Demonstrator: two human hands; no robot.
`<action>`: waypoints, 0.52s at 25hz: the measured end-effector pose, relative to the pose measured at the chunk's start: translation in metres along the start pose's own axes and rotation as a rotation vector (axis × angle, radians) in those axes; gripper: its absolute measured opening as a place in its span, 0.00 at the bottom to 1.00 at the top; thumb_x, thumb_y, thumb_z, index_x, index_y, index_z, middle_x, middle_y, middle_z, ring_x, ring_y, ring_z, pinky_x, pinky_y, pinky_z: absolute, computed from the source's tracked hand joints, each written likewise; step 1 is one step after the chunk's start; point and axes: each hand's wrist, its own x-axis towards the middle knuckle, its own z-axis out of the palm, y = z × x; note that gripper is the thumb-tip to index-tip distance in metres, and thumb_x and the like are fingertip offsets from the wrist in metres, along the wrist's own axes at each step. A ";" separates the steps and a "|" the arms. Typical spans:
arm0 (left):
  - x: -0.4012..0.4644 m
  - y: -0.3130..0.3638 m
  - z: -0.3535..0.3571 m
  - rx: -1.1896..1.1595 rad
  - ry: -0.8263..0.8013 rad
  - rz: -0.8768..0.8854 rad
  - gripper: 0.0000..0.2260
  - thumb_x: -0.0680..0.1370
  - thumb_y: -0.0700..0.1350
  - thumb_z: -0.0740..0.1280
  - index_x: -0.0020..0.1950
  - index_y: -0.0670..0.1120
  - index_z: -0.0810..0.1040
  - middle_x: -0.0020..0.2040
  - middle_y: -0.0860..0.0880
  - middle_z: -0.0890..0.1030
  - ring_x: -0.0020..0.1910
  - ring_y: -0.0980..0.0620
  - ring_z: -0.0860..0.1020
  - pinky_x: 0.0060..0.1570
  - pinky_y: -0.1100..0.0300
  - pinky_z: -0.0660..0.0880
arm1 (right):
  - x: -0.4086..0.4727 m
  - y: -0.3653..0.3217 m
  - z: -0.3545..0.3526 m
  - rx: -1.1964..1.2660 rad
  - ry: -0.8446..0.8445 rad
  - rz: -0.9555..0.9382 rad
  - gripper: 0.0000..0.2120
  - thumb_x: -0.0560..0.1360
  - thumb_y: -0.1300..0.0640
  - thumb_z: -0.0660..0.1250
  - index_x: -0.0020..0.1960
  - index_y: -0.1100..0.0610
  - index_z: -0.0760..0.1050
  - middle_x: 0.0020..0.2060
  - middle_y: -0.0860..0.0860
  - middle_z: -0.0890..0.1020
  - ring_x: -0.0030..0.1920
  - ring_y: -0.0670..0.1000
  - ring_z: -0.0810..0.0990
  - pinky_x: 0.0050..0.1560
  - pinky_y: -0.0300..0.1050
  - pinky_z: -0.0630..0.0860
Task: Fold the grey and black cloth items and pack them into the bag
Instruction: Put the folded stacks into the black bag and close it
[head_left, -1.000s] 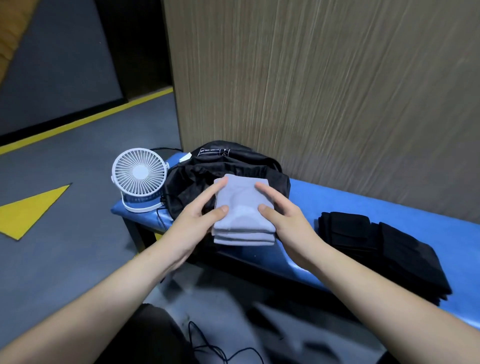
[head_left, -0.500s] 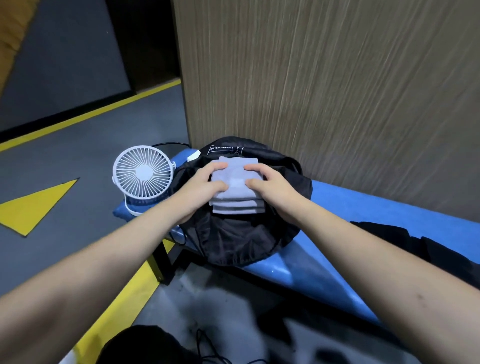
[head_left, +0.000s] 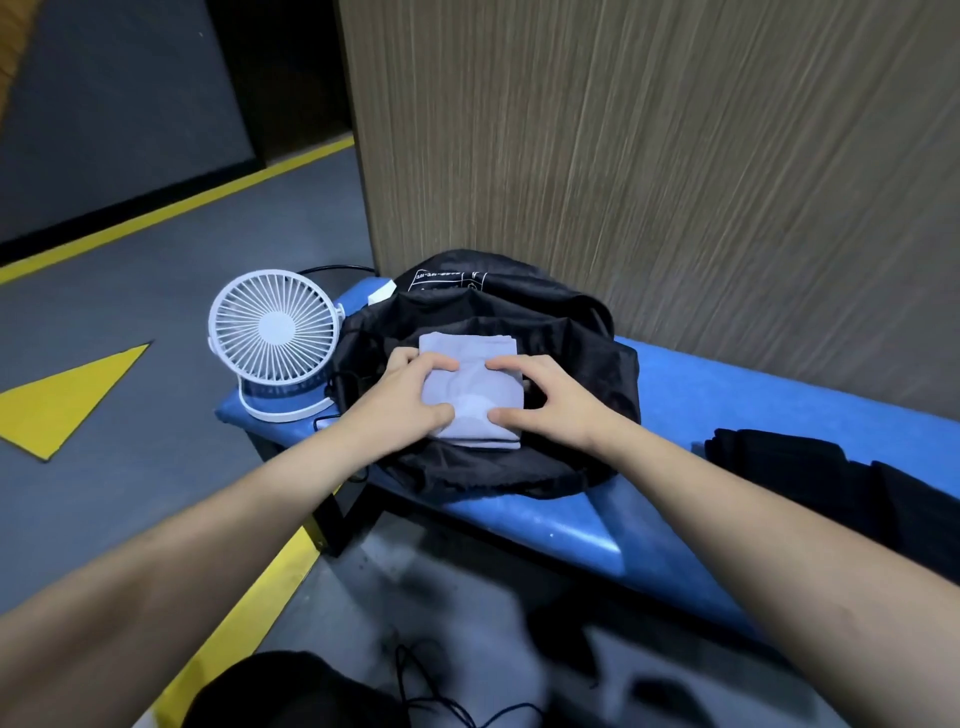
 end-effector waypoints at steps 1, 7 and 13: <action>0.000 0.000 -0.001 0.008 0.001 -0.014 0.25 0.73 0.43 0.69 0.69 0.55 0.71 0.66 0.53 0.64 0.55 0.53 0.76 0.57 0.58 0.73 | -0.003 0.001 -0.001 -0.032 -0.010 -0.011 0.28 0.72 0.47 0.74 0.70 0.39 0.69 0.65 0.47 0.70 0.65 0.41 0.69 0.70 0.38 0.64; -0.002 0.002 -0.011 0.118 0.009 -0.038 0.25 0.72 0.44 0.69 0.69 0.55 0.71 0.64 0.52 0.64 0.42 0.56 0.76 0.43 0.61 0.72 | -0.015 0.013 -0.021 -0.332 -0.016 0.135 0.38 0.77 0.33 0.59 0.80 0.41 0.47 0.77 0.51 0.61 0.75 0.51 0.63 0.74 0.47 0.62; -0.003 -0.001 -0.009 0.248 0.044 -0.039 0.27 0.73 0.44 0.68 0.72 0.51 0.69 0.64 0.50 0.62 0.48 0.45 0.78 0.50 0.54 0.73 | -0.011 0.023 -0.056 -0.416 0.012 0.250 0.45 0.73 0.32 0.66 0.80 0.42 0.46 0.71 0.58 0.72 0.70 0.57 0.71 0.71 0.48 0.66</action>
